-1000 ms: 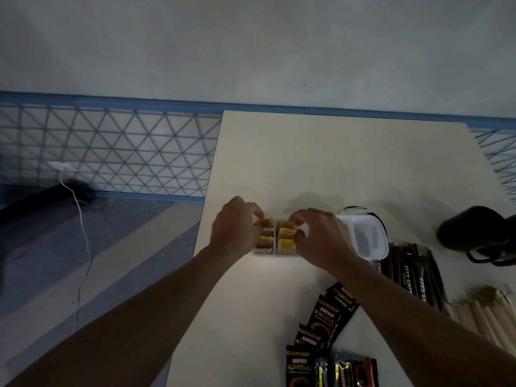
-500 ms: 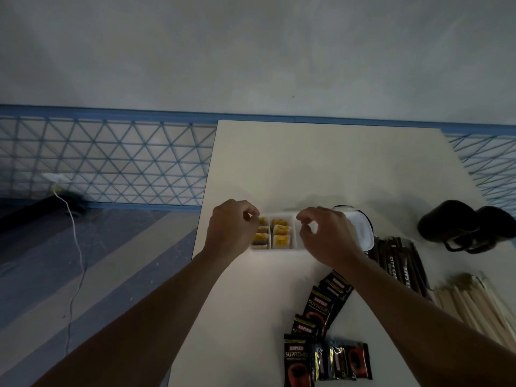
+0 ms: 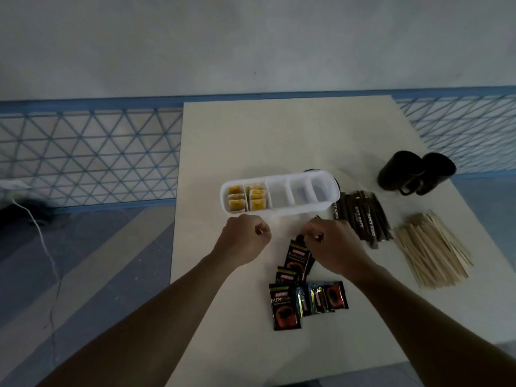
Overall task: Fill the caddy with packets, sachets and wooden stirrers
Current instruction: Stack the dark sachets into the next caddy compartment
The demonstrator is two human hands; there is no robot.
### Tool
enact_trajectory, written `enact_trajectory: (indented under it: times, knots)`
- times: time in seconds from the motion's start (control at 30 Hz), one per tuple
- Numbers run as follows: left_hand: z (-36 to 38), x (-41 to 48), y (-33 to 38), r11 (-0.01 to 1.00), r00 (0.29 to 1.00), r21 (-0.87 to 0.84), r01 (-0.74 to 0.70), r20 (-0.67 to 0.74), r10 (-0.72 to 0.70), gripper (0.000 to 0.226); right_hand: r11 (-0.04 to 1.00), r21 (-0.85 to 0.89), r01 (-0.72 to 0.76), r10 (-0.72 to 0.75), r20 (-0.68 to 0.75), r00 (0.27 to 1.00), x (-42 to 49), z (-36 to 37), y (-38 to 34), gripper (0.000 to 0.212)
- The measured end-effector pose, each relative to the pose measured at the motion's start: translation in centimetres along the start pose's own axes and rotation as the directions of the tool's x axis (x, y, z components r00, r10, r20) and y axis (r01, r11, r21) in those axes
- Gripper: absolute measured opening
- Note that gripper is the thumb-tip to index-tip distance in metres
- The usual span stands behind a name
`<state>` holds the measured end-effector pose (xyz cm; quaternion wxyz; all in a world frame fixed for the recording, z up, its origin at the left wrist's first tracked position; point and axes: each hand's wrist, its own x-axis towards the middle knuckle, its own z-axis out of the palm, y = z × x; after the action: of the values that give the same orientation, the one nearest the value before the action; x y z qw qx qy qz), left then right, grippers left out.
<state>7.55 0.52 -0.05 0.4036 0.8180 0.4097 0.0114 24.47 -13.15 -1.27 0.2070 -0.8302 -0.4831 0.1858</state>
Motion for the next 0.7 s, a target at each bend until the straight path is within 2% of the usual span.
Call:
enact_trajectory:
  times: [0.17, 0.27, 0.37, 0.47, 0.57, 0.7]
  knots:
    - [2.7, -2.1, 0.3, 0.998, 0.986, 0.042, 0.038, 0.159, -0.044, 0.023, 0.999, 0.019, -0.026, 0.022, 0.218, 0.976, -3.6, 0.1, 1.9, 0.019]
    - [3.8, -3.0, 0.9, 0.993, 0.972, 0.072, 0.092, 0.212, -0.105, 0.033, 0.995, -0.054, -0.089, 0.1, 0.272, 0.957, -5.2, -0.1, 3.3, 0.024]
    - [4.6, -3.8, 1.7, 0.976, 0.945, 0.154, 0.155, 0.264, -0.192, 0.055, 0.984, -0.104, -0.145, 0.169, 0.281, 0.945, -6.4, -0.1, 4.7, 0.036]
    - [5.7, -4.4, 1.8, 0.942, 0.907, 0.237, 0.239, 0.292, -0.303, 0.083, 0.985, -0.118, -0.125, 0.157, 0.326, 0.932, -7.5, 0.4, 5.6, 0.054]
    - [7.0, -5.2, 1.8, 0.918, 0.883, 0.243, 0.315, 0.28, -0.377, 0.088, 0.988, -0.132, -0.086, 0.124, 0.318, 0.94, -8.0, 1.3, 6.1, 0.061]
    - [9.3, -6.6, 1.3, 0.905, 0.899, 0.198, 0.377, 0.156, -0.408, 0.084, 0.989, -0.15, -0.008, 0.049, 0.271, 0.961, -8.3, 2.5, 6.7, 0.056]
